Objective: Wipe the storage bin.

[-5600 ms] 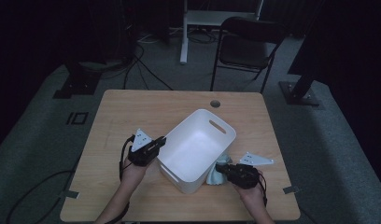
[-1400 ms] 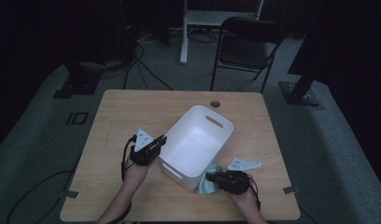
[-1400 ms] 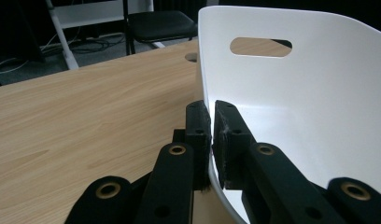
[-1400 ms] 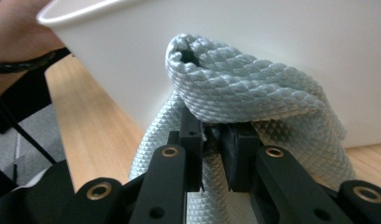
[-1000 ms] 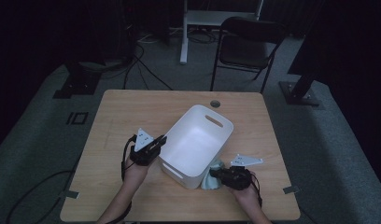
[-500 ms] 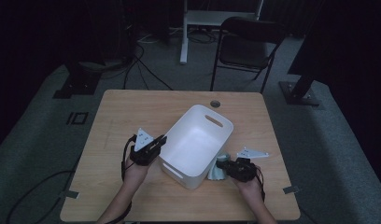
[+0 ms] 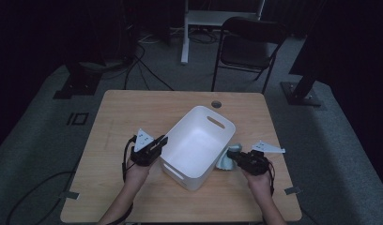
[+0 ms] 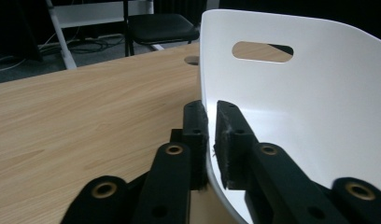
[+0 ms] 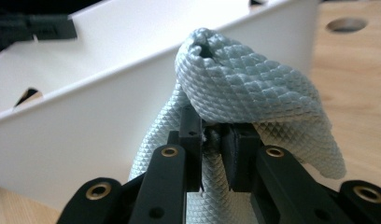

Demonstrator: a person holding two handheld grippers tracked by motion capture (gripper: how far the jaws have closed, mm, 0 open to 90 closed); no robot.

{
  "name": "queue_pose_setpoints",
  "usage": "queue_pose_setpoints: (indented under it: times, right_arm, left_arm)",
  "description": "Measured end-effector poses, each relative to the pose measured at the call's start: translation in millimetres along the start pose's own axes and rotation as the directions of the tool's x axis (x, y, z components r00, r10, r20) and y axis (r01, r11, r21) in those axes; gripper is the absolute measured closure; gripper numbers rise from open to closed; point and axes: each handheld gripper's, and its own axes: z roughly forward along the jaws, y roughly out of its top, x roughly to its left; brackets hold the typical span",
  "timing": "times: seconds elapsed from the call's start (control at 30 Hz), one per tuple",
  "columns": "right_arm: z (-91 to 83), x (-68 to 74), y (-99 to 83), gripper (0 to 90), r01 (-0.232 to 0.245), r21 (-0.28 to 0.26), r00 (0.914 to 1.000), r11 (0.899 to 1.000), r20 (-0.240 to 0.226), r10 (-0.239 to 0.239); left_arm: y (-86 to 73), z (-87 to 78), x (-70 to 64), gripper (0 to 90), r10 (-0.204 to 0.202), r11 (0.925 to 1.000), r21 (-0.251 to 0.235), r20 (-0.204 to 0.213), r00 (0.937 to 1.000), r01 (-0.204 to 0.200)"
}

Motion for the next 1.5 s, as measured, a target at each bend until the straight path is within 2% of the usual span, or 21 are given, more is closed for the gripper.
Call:
queue_pose_setpoints:
  times: [0.2, 0.3, 0.43, 0.5, 0.6, 0.67, 0.73, 0.83, 0.87, 0.93, 1.0, 1.07, 1.23, 1.3, 1.4, 1.47, 1.5]
  right_arm:
    - [-28.1, -5.7, 8.7, 79.4, 0.003, -0.052, 0.9993, 0.999, 0.038, -0.001]
    - [-40.8, -11.5, 8.8, 79.3, 0.003, -0.063, 0.9975, 0.998, 0.071, 0.002]
    - [-48.7, -25.6, 3.5, 79.3, -0.023, -0.056, 0.992, 0.998, 0.123, 0.03]
    - [-48.1, -33.5, -1.0, 79.3, -0.028, -0.04, 0.9863, 0.999, 0.162, 0.034]
    - [-44.5, -47.2, -8.7, 79.3, -0.06, -0.018, 0.9777, 0.998, 0.2, 0.063]
    - [-43.7, -53.7, -12.7, 79.4, -0.072, -0.021, 0.9725, 0.997, 0.221, 0.075]
    - [-40.4, -58.6, -14.8, 79.4, -0.066, 0.007, 0.9645, 0.998, 0.257, 0.062]
    - [-34.6, -67.9, -18.4, 75.3, -0.095, 0.029, 0.9535, 0.995, 0.29, 0.083]
    - [-32.7, -71.0, -19.2, 73.6, -0.108, 0.034, 0.9518, 0.994, 0.292, 0.093]
    - [-28.8, -76.6, -20.7, 67.5, -0.121, 0.041, 0.9558, 0.992, 0.275, 0.106]
    - [-25.3, -79.9, -21.1, 61.3, -0.129, 0.048, 0.954, 0.99, 0.279, 0.111]
    - [-23.3, -81.2, -20.3, 54.7, -0.133, 0.048, 0.9563, 0.99, 0.269, 0.116]
    - [-19.6, -80.1, -16.1, 45.5, -0.12, 0.074, 0.9574, 0.99, 0.272, 0.095]
    - [-18.8, -78.7, -14.9, 39.1, -0.108, 0.061, 0.9538, 0.992, 0.288, 0.086]
    - [-18.8, -79.0, -14.7, 35.2, -0.122, 0.038, 0.9542, 0.992, 0.279, 0.107]
    - [-18.1, -78.3, -15.1, 29.3, -0.12, 0.042, 0.9616, 0.992, 0.253, 0.105]
    - [-18.2, -76.5, -16.0, 29.3, -0.117, 0.036, 0.9642, 0.992, 0.244, 0.105]
  left_arm:
    - [1.1, -0.2, 2.6, 79.8, -0.004, 1.0, 0.004, 0.013, 0.9999, 0.004]
    - [1.2, -1.0, 3.7, 76.2, -0.012, 0.9999, 0.001, 0.019, 0.9997, 0.012]
    - [1.9, -1.9, 3.5, 71.3, -0.016, 0.9999, -0.002, 0.023, 0.9996, 0.016]
    - [3.3, -3.3, 3.8, 69.7, -0.022, 0.9997, -0.004, 0.027, 0.9994, 0.022]
    - [5.7, -6.3, 4.1, 66.6, -0.019, 0.9998, -0.009, 0.023, 0.9995, 0.02]
    - [6.8, -7.8, 4.9, 62.4, -0.022, 0.9996, -0.015, 0.028, 0.9994, 0.023]
    - [7.3, -8.2, 6.1, 60.5, -0.028, 0.9995, -0.013, 0.04, 0.9988, 0.029]
    - [7.6, -7.8, 5.9, 56.6, -0.034, 0.9993, -0.014, 0.048, 0.9982, 0.035]
    - [7.8, -7.5, 5.4, 53.9, -0.034, 0.9993, -0.013, 0.049, 0.9982, 0.034]
    - [8.2, -7.6, 4.7, 52.6, -0.033, 0.9993, -0.018, 0.052, 0.9981, 0.034]
    - [9.6, -7.3, 4.6, 48.3, -0.032, 0.9993, -0.018, 0.052, 0.9981, 0.033]
    - [11.0, -7.8, 5.0, 47.5, -0.037, 0.9991, -0.018, 0.056, 0.9977, 0.038]
    - [13.3, -9.2, 5.5, 40.9, -0.032, 0.9994, -0.014, 0.056, 0.9979, 0.033]
    - [15.1, -14.5, 8.3, 38.6, -0.044, 0.9984, -0.033, 0.064, 0.997, 0.046]
    - [15.2, -16.9, 10.4, 34.3, -0.053, 0.998, -0.032, 0.07, 0.9962, 0.055]
    - [14.4, -20.2, 12.5, 31.9, -0.056, 0.9975, -0.039, 0.065, 0.9963, 0.059]
    - [13.6, -22.2, 14.5, 30.4, -0.064, 0.9968, -0.044, 0.066, 0.9957, 0.067]
